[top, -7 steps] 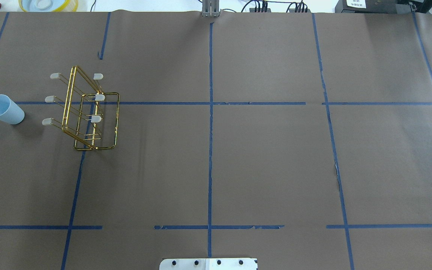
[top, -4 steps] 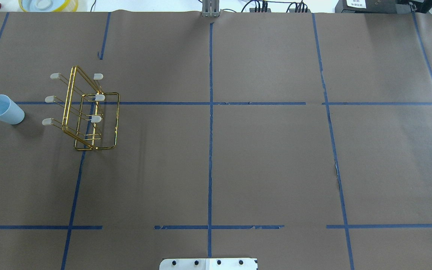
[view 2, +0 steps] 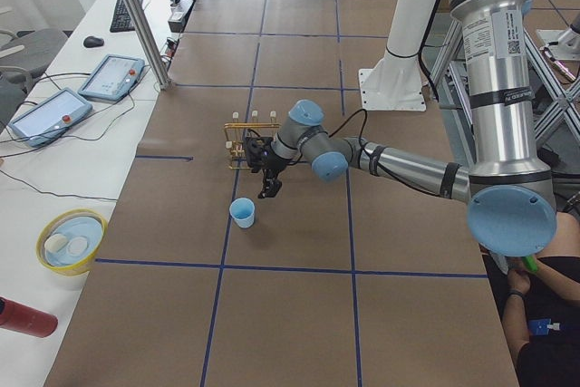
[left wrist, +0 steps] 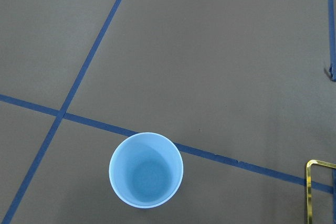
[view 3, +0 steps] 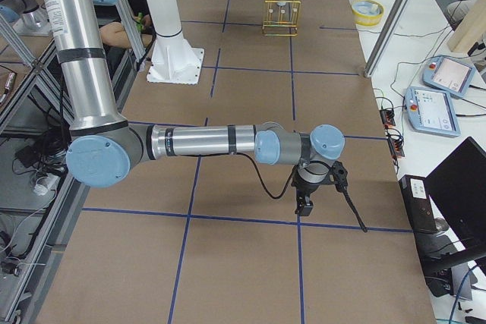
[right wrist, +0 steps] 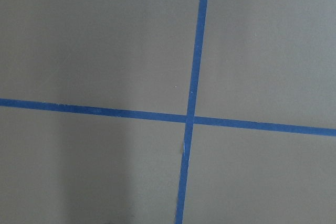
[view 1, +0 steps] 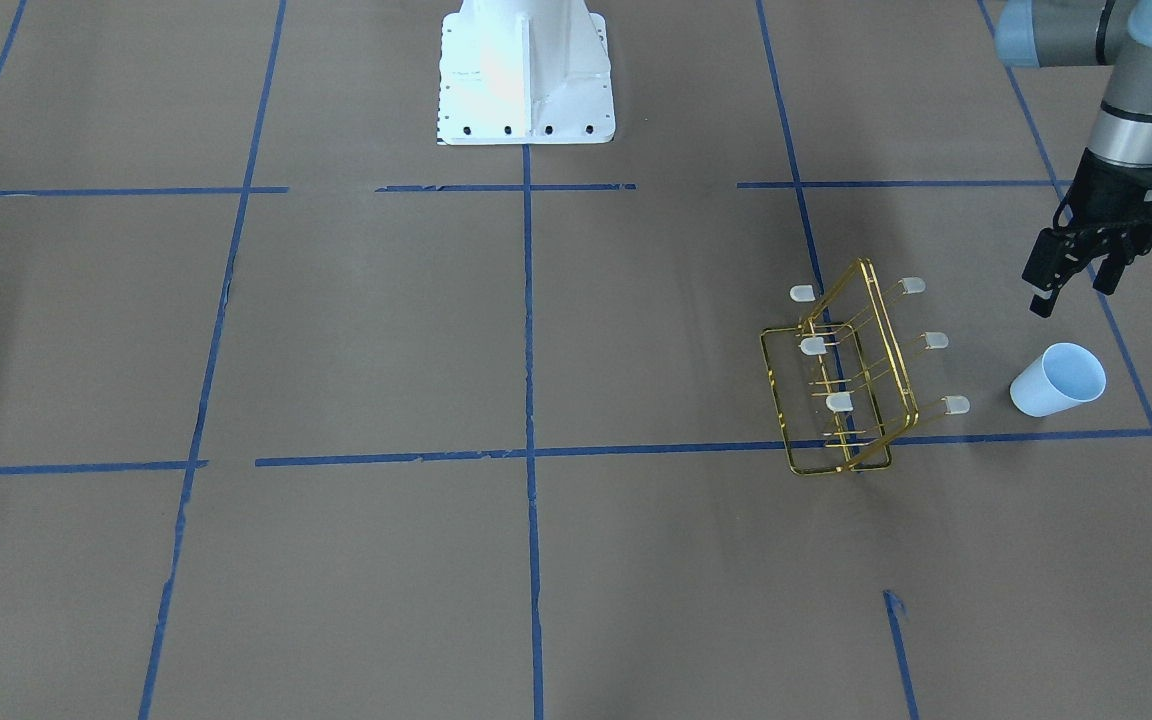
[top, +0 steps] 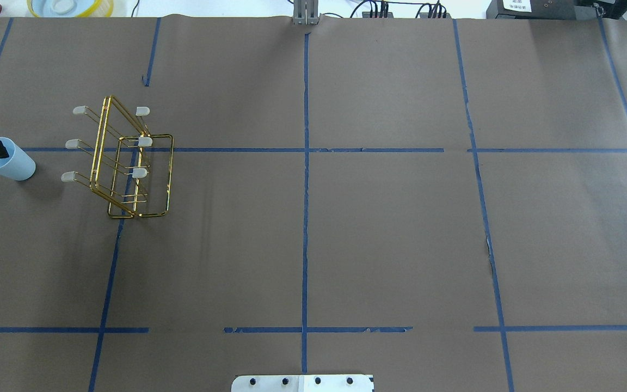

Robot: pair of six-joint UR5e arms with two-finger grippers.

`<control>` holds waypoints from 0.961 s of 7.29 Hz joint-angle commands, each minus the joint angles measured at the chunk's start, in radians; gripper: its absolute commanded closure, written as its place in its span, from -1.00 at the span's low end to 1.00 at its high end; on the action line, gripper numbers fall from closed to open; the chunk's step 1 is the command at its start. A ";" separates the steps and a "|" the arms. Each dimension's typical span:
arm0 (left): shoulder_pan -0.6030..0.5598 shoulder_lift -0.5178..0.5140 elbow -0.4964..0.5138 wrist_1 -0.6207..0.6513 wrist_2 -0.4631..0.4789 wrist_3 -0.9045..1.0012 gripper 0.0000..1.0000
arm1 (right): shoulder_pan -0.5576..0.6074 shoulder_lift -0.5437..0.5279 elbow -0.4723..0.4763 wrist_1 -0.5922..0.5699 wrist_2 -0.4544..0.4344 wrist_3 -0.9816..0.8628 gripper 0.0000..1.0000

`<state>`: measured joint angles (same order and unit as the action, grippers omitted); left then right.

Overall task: Hang cup on cup holder
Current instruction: 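Move the left gripper down over the light-blue cup and grasp its rim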

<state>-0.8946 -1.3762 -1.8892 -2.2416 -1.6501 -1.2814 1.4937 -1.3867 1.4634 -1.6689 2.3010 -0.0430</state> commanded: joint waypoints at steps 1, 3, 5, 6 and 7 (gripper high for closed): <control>0.078 0.006 0.087 -0.101 0.159 -0.099 -1.00 | 0.000 0.000 0.000 0.001 0.000 0.000 -1.00; 0.107 0.014 0.093 -0.101 0.237 -0.128 -1.00 | 0.000 0.000 0.000 0.000 0.000 0.000 -1.00; 0.146 0.003 0.125 -0.101 0.324 -0.162 -1.00 | 0.000 0.000 0.000 0.000 0.000 0.000 -1.00; 0.163 -0.010 0.145 -0.101 0.352 -0.164 -1.00 | 0.000 0.000 0.000 0.000 0.000 0.000 -1.00; 0.175 -0.036 0.171 -0.101 0.387 -0.170 -1.00 | -0.001 0.000 0.000 0.001 0.000 0.000 -1.00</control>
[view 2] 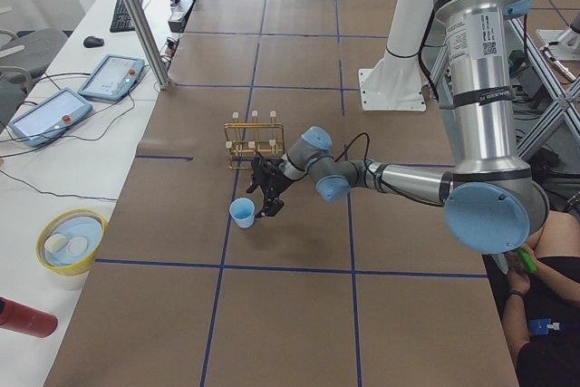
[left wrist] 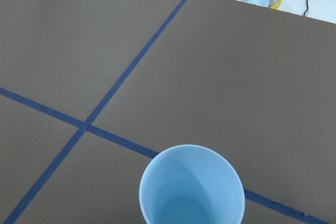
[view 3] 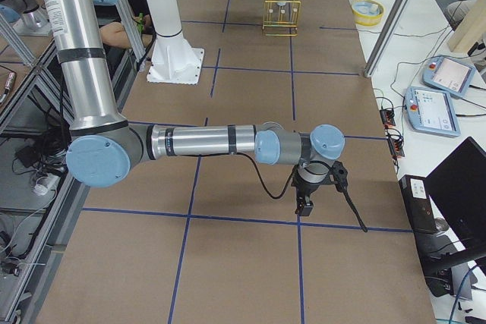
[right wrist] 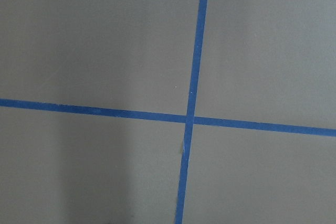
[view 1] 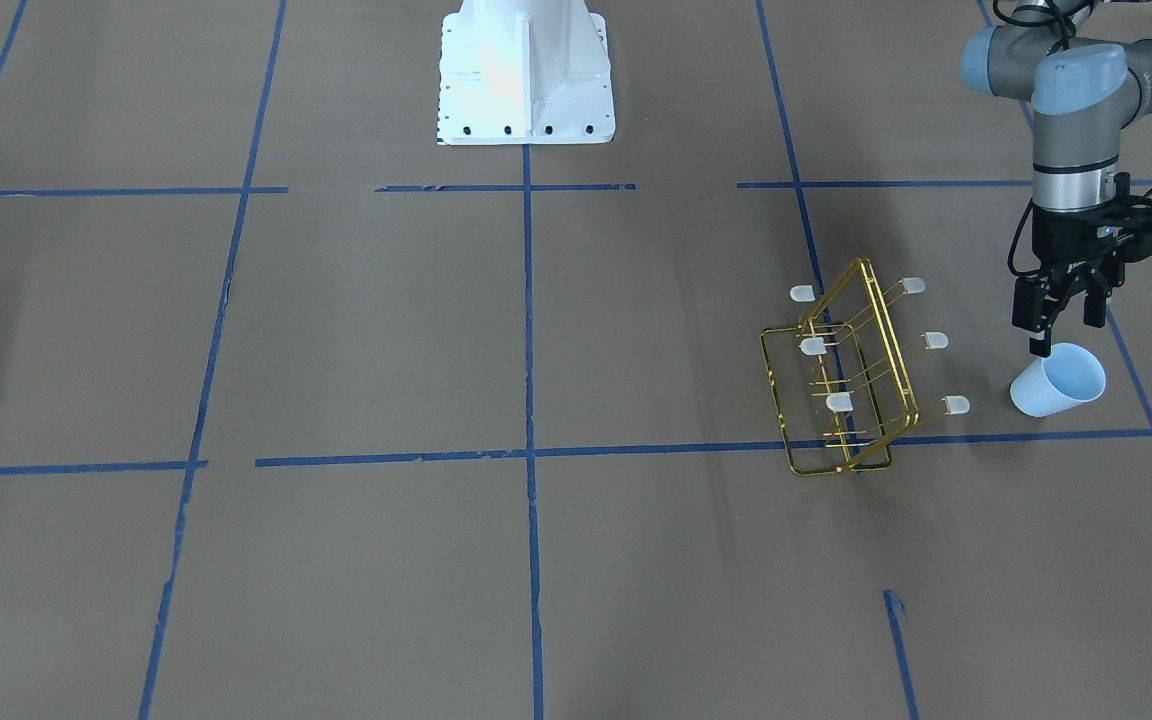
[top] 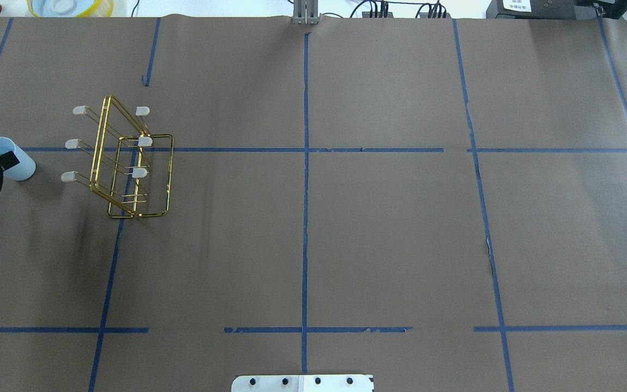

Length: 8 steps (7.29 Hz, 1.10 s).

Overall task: Hang cup on cup holder
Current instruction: 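Move the left gripper down over the light-blue cup and grasp its rim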

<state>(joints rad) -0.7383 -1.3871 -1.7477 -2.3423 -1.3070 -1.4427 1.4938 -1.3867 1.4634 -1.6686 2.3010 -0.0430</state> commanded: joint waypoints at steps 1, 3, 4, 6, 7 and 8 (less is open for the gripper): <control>0.034 -0.045 0.049 0.000 0.070 -0.021 -1.00 | 0.000 0.000 0.000 0.001 0.000 0.000 -1.00; 0.040 -0.069 0.091 0.000 0.141 -0.024 -1.00 | -0.001 0.000 0.000 0.001 0.000 0.000 -1.00; 0.043 -0.082 0.124 0.000 0.178 -0.024 -1.00 | 0.000 0.000 0.000 0.000 0.000 0.000 -1.00; 0.057 -0.107 0.155 0.001 0.198 -0.068 -1.00 | 0.000 0.000 0.000 0.000 0.000 0.000 -1.00; 0.065 -0.116 0.160 0.004 0.224 -0.082 -1.00 | 0.000 0.000 0.000 0.001 0.000 0.000 -1.00; 0.069 -0.133 0.181 0.004 0.233 -0.088 -1.00 | -0.001 0.000 0.000 0.001 0.000 0.000 -1.00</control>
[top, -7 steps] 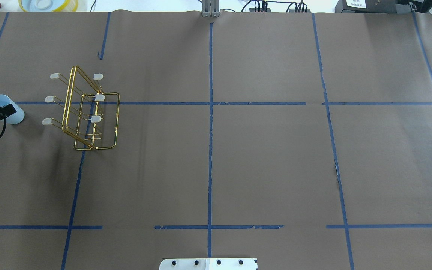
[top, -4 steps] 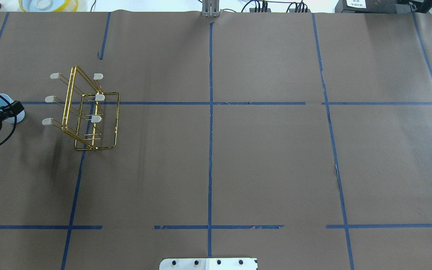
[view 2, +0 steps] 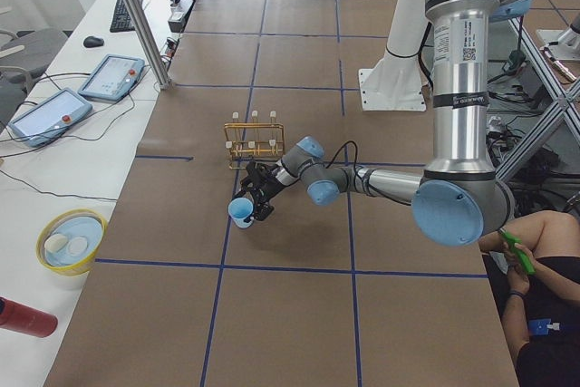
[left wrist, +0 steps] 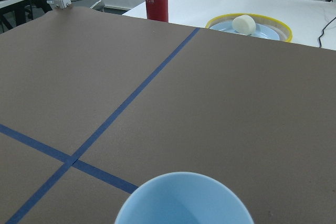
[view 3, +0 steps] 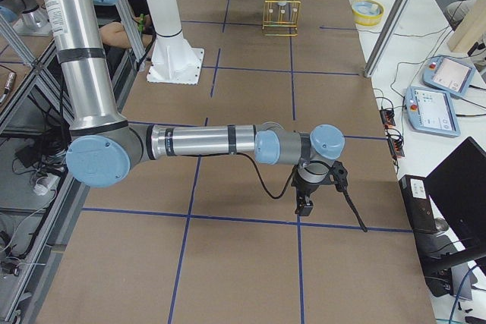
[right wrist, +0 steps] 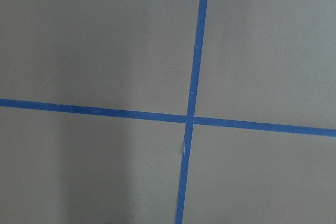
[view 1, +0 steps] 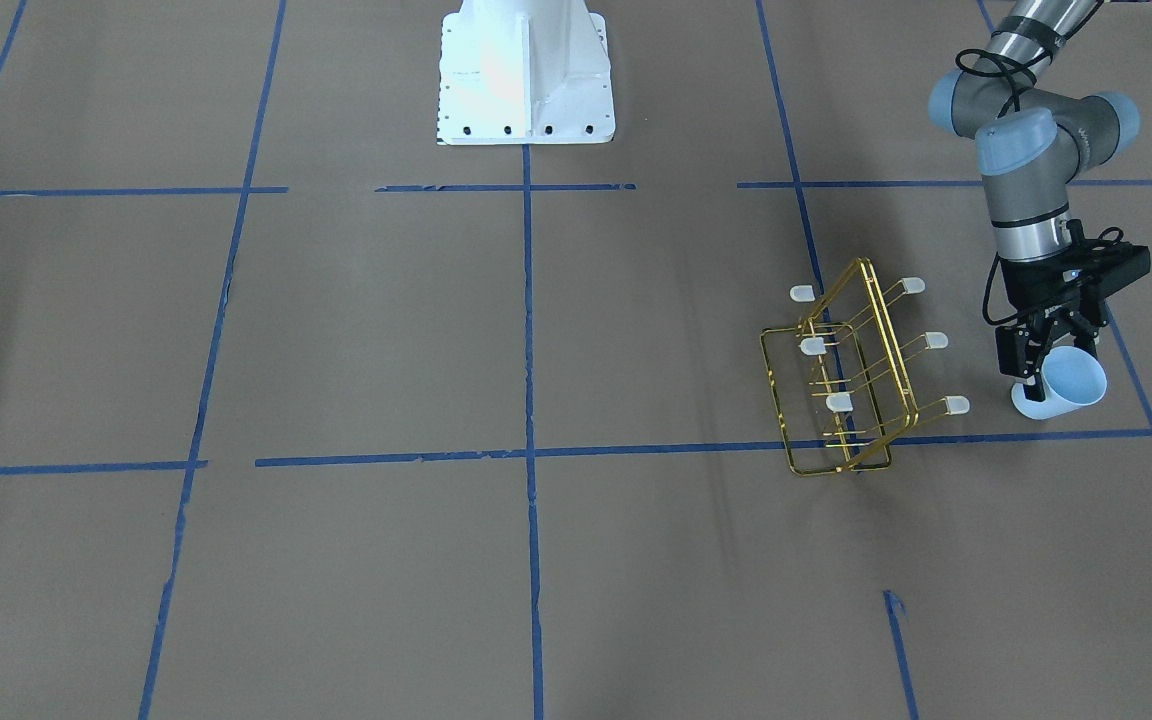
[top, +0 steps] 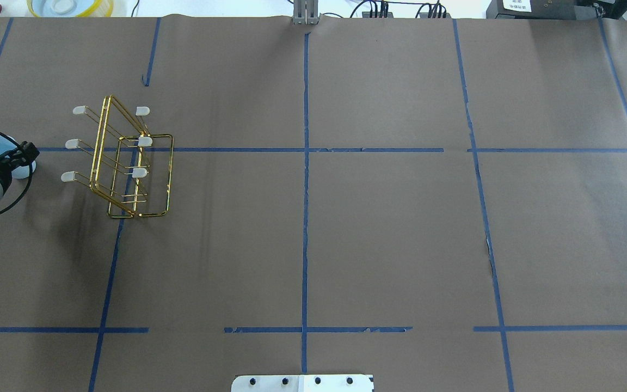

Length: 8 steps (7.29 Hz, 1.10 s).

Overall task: Hang cup on cup holder
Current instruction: 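Lift the light-blue cup with the left gripper and tilt it sideways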

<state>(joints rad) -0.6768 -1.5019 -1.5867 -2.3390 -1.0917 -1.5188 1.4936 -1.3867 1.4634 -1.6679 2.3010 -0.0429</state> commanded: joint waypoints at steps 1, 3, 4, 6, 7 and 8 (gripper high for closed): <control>0.008 -0.023 0.036 0.001 0.022 -0.012 -1.00 | 0.001 0.000 0.000 0.000 0.000 0.000 -1.00; 0.011 -0.020 0.051 0.000 0.045 -0.014 -1.00 | -0.001 0.000 0.000 -0.001 0.000 0.000 -1.00; 0.011 -0.020 0.065 -0.002 0.050 -0.014 -1.00 | -0.001 0.000 0.000 0.000 0.000 0.000 -1.00; 0.013 -0.021 0.073 0.000 0.059 -0.014 -1.00 | 0.001 0.000 0.000 0.000 0.000 0.000 -1.00; 0.014 -0.021 0.071 0.001 0.065 -0.020 -1.00 | 0.001 0.000 0.000 -0.001 0.000 0.000 -1.00; 0.022 -0.023 0.071 0.007 0.065 -0.041 -1.00 | 0.001 0.000 0.000 0.000 0.000 0.000 -1.00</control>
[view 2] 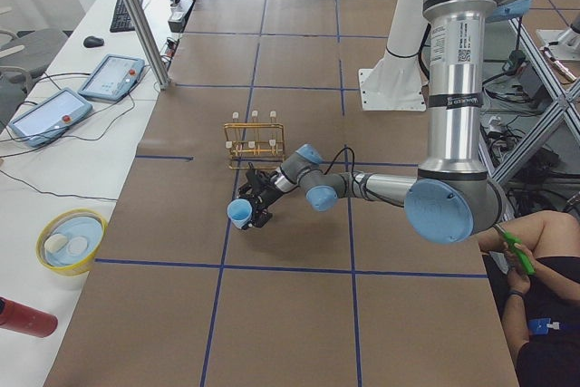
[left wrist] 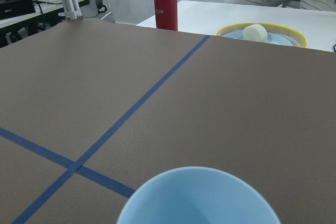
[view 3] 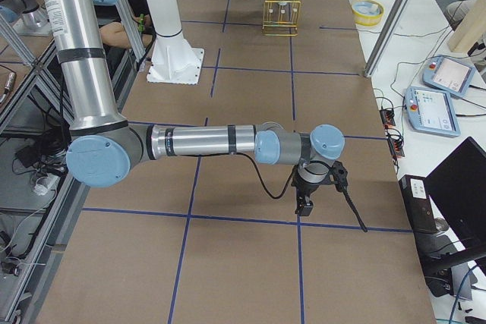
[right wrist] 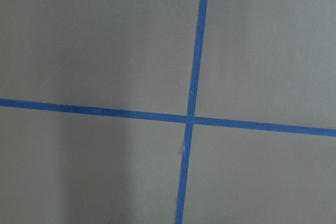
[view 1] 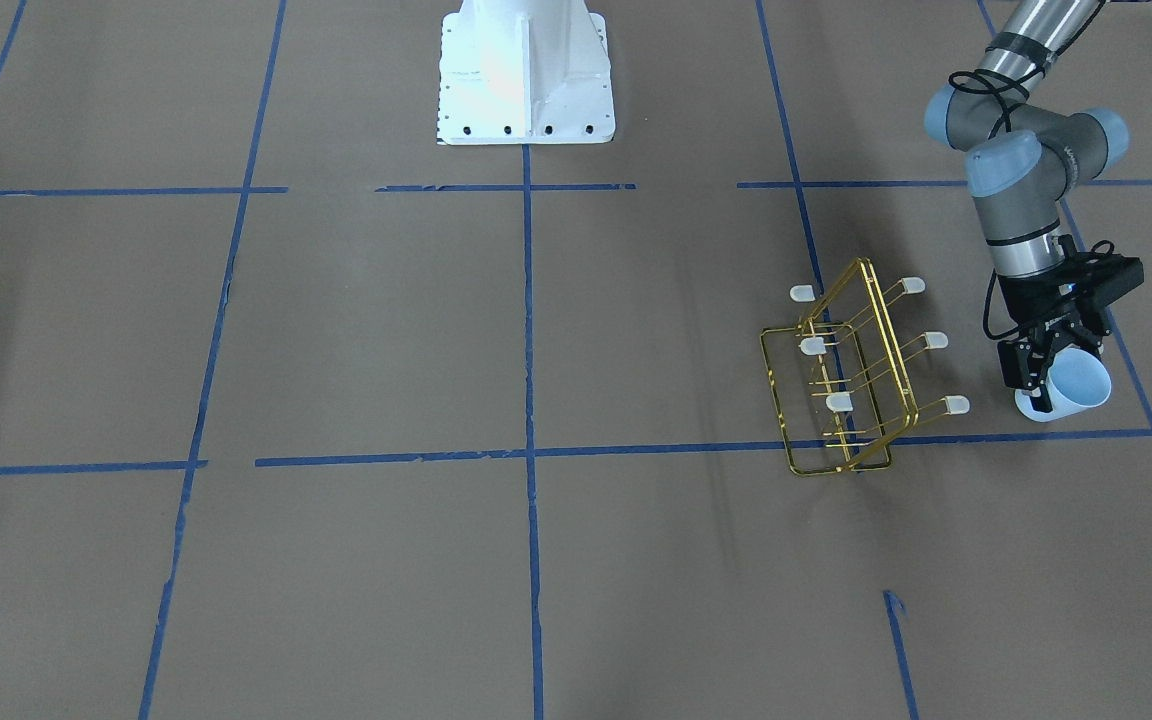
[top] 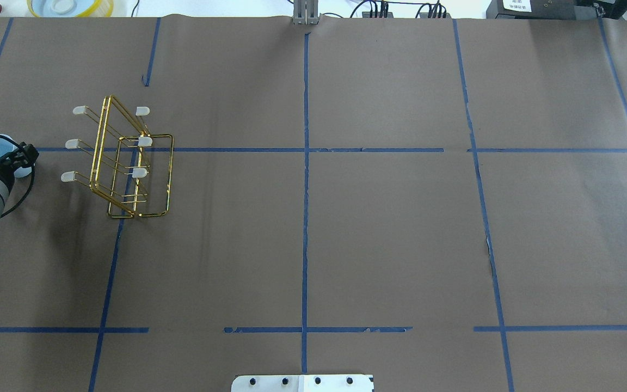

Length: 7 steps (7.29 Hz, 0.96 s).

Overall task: Hang cup on cup holder
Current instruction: 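Lift the light-blue cup with the left gripper and tilt it sideways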

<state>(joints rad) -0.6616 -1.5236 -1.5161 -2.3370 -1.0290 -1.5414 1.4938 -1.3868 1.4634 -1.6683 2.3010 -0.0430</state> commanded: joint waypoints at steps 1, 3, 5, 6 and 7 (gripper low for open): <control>0.013 -0.001 -0.001 0.005 0.004 -0.023 -1.00 | 0.000 0.000 0.000 -0.001 0.000 0.000 -1.00; 0.022 0.000 -0.003 0.007 0.030 -0.034 -1.00 | -0.001 0.000 0.000 -0.001 0.000 0.000 -1.00; 0.037 -0.001 0.011 0.010 0.064 -0.058 -1.00 | 0.000 0.000 0.000 0.001 0.000 0.000 -1.00; 0.040 -0.001 0.031 0.010 0.084 -0.071 -1.00 | 0.000 0.000 0.000 -0.001 0.000 0.000 -1.00; 0.048 -0.007 0.054 0.010 0.113 -0.084 -1.00 | -0.001 0.000 0.000 0.001 0.000 0.000 -1.00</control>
<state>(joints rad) -0.6215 -1.5263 -1.4871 -2.3275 -0.9481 -1.6099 1.4937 -1.3867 1.4634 -1.6683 2.3010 -0.0429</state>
